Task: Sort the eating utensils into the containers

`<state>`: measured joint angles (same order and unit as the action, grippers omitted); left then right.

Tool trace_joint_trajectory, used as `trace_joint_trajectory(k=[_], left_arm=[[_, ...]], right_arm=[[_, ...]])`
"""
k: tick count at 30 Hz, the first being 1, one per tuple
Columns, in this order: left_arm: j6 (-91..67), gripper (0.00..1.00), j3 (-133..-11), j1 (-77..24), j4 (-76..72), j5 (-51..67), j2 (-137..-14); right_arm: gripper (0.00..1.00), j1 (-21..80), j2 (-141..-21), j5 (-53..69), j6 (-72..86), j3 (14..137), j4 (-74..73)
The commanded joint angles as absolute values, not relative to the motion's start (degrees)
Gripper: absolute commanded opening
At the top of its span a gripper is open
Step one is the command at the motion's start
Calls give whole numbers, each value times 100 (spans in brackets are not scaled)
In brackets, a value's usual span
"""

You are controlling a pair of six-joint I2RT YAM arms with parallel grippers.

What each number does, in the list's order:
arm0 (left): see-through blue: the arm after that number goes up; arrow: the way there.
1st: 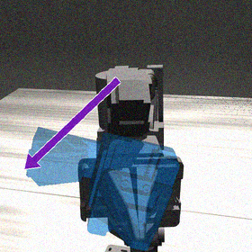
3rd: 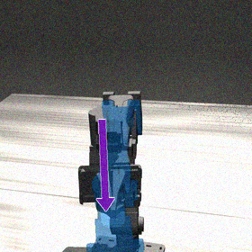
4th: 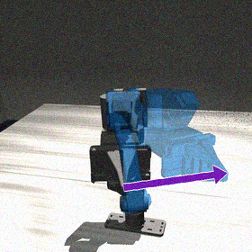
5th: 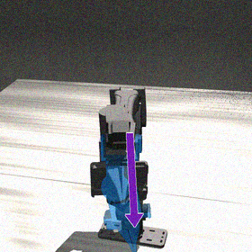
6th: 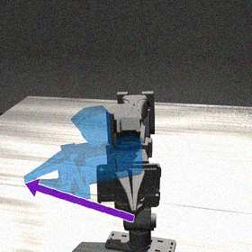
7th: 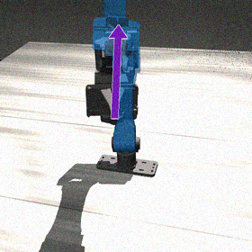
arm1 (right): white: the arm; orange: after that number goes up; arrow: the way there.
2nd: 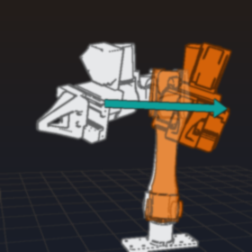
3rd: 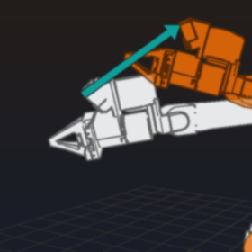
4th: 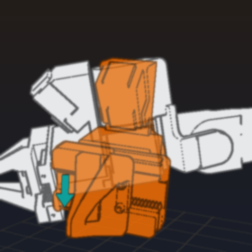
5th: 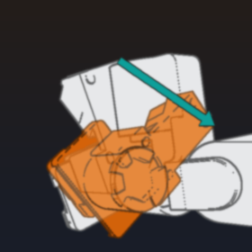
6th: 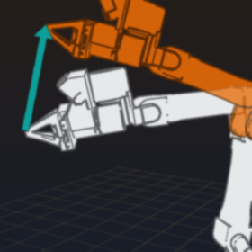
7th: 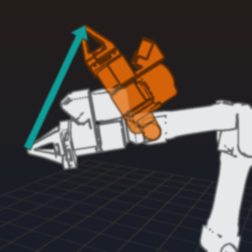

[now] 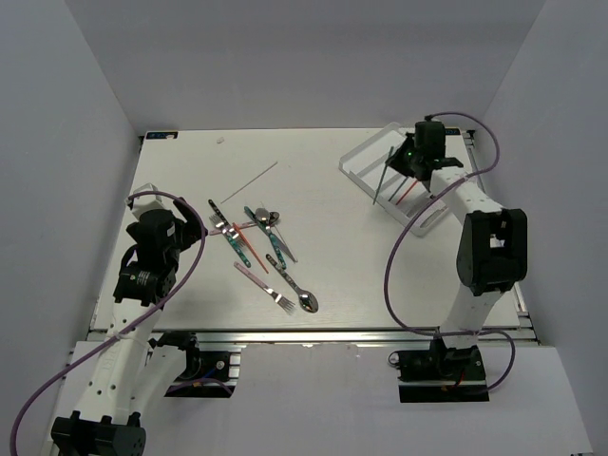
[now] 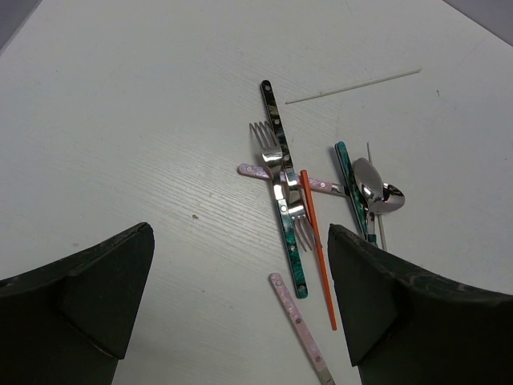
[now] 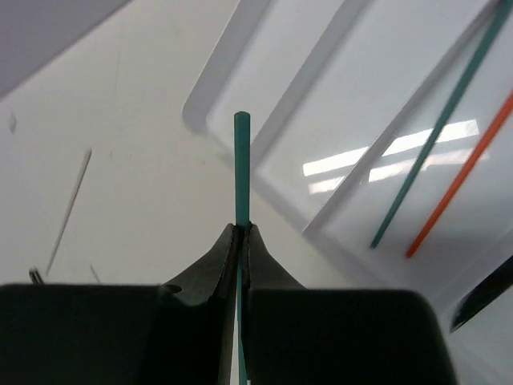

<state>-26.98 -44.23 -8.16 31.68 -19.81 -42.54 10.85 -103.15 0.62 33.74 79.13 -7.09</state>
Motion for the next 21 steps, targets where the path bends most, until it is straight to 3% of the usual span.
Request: trace_joint_trajectory(k=[1,7,13,15,16,17,21], left_arm=[[-2654,98,-4386,-861,3120,-1925,-4184],[-2654,98,-4386,-861,3120,-1916,-4263],[-2646,98,-4386,-861,3103,-1890,-4341],[-2646,98,-4395,-861,3111,-1881,-4368],[-2646,98,-4395,-861,3103,-1881,-4386],[-2637,98,-4395,-861,3103,-1881,-4394],[-2637,98,-4395,-861,3094,-1881,-4394]], right_arm=[[0,555,-10730,-184,4120,8419,-730],[0,-236,-11951,-123,4254,9727,-1168],[4,-396,-12129,-193,4228,9730,-1143],[11,-396,-12068,-167,4192,9519,-1055],[20,-396,-11980,-141,4184,9449,-942],[40,-396,-11927,-97,4175,9353,-914],[55,-334,-11594,-88,4043,9282,-931]])
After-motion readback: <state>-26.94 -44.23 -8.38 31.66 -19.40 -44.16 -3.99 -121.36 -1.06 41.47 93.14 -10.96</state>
